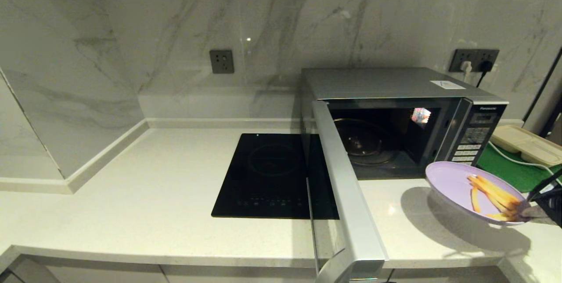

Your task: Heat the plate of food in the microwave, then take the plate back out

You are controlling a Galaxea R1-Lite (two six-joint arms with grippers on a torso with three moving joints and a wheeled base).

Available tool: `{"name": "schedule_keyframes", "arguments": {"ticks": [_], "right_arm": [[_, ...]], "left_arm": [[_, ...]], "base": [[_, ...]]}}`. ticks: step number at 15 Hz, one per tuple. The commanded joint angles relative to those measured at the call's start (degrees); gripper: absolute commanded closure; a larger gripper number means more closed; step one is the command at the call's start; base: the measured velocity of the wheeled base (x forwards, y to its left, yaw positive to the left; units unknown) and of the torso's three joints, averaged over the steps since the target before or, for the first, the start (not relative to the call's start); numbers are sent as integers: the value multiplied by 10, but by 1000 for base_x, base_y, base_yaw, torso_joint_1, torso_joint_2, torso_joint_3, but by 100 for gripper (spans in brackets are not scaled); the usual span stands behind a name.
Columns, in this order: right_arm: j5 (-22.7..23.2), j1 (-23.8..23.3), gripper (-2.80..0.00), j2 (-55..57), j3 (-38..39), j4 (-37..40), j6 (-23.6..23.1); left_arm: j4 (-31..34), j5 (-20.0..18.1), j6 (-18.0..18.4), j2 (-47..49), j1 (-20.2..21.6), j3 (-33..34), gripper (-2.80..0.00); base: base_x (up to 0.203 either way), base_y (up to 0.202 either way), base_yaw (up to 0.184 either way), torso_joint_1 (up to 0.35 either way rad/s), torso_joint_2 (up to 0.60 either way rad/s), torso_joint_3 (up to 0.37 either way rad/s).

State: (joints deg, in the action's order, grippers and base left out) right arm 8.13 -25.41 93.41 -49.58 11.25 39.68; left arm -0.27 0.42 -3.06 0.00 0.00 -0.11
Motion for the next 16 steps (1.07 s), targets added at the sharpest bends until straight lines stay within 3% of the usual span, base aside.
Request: {"name": "schedule_keyframes", "arguments": {"ticks": [1,8,16], "right_arm": [[24,-66,0,27,3,-18,-26],[29,-189,0,124,-5,-115,-84],[47,-241,0,211,-25,-143,-87]], "left_arm": [[0,1,0,0,0,0,0],[-1,0,0,0,0,0,0],[0,0,0,0,0,0,0]], "base": [[0,0,0,0,0,0],[0,0,0,0,0,0],[0,0,0,0,0,0]]}}
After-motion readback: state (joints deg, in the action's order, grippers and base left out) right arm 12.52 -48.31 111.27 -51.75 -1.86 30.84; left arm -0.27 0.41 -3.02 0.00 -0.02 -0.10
